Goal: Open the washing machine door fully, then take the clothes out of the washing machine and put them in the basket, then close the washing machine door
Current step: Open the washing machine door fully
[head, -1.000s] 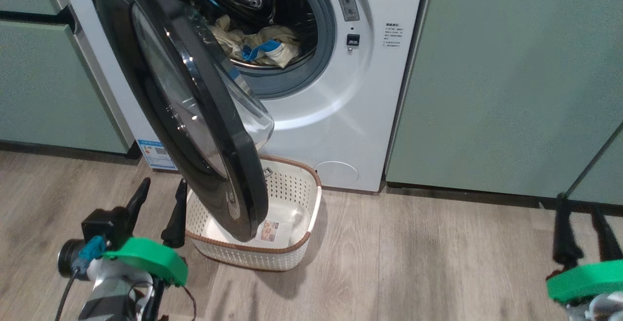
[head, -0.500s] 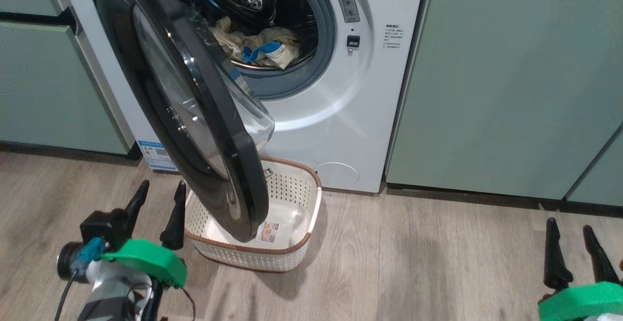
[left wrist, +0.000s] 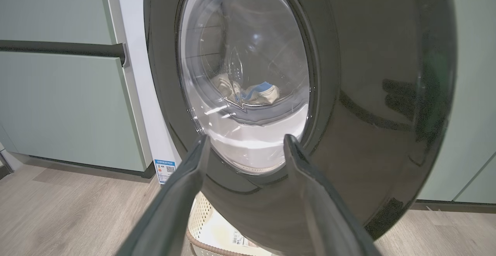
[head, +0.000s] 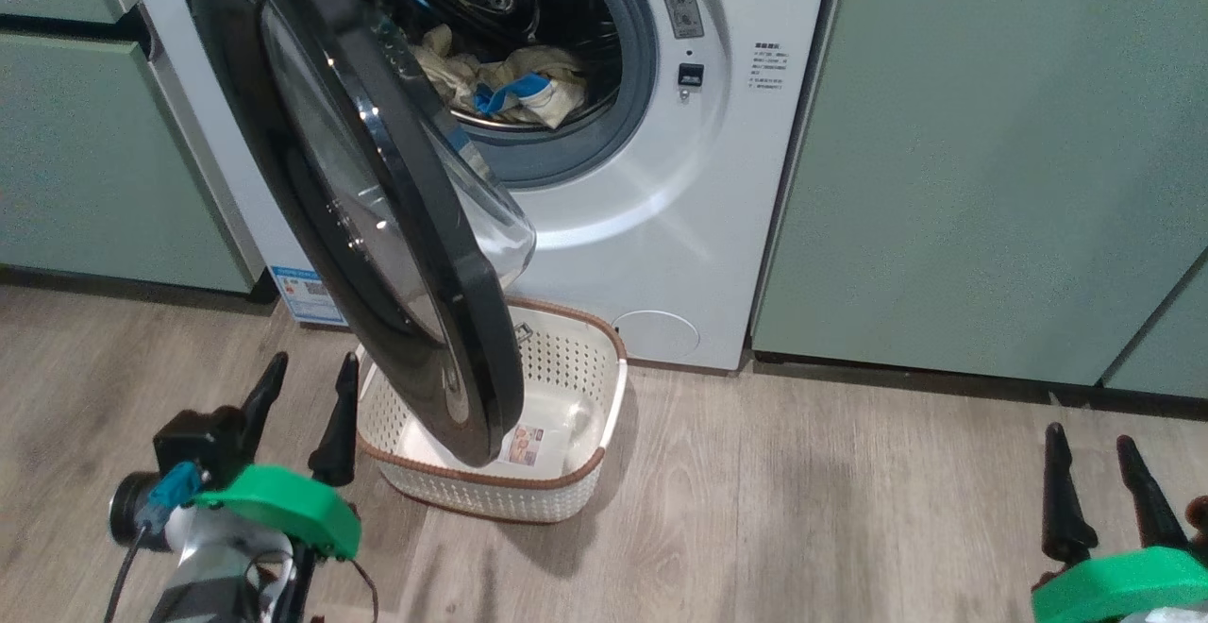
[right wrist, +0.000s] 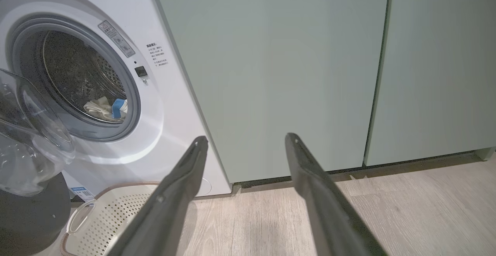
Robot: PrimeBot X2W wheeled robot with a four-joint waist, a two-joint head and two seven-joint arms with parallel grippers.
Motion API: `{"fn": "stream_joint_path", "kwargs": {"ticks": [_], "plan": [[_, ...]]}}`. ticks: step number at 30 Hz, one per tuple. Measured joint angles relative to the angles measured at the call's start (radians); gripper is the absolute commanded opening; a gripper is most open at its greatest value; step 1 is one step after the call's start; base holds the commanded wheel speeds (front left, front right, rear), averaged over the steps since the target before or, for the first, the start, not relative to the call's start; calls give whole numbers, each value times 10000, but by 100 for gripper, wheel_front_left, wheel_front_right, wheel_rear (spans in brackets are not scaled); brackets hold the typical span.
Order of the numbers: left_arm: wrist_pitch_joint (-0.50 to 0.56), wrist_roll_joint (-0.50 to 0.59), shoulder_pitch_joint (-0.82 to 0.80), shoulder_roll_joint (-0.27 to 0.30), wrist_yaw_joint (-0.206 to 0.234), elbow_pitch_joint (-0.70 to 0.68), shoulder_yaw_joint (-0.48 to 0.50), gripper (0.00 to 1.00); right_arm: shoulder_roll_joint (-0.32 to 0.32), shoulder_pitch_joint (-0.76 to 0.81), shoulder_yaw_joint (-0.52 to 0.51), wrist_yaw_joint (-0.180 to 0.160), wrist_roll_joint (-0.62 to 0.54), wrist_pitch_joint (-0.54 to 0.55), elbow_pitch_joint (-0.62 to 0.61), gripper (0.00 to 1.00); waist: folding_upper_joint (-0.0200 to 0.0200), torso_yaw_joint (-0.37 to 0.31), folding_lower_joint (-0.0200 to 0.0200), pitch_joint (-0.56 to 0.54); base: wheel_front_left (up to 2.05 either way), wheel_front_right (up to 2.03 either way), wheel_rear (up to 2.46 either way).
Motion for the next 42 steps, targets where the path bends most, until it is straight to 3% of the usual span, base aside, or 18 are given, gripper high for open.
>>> {"fn": "stream_joint_path", "kwargs": {"ticks": [12,13,15,23,31,36,42], "plan": [[0,0,1,35,0,40,-4,100,100,0,-17,0,-84,0,35,100,0,25,0,-93,0,0,0],[0,0,1,35,0,33,-4,92,111,1,-29,0,-69,0,50,100,0,28,0,-102,0,0,0],[0,-25,1,29,0,23,25,1,121,1,-35,0,-67,0,92,100,0,35,0,-121,0,0,0],[0,-353,-151,84,0,-683,667,0,134,6,-75,0,-67,0,205,100,0,92,0,-154,0,0,0],[571,-621,-2214,619,0,-2372,917,0,134,12,-61,0,-69,0,249,100,0,233,0,-167,0,0,0],[1674,-1018,-3659,508,8,-3983,316,0,134,12,-56,0,-69,0,282,100,0,290,0,-157,0,0,0],[3135,-1427,-4764,-337,201,-5233,-968,0,128,13,-17,0,-33,0,311,100,0,349,0,-134,0,0,0]]}}
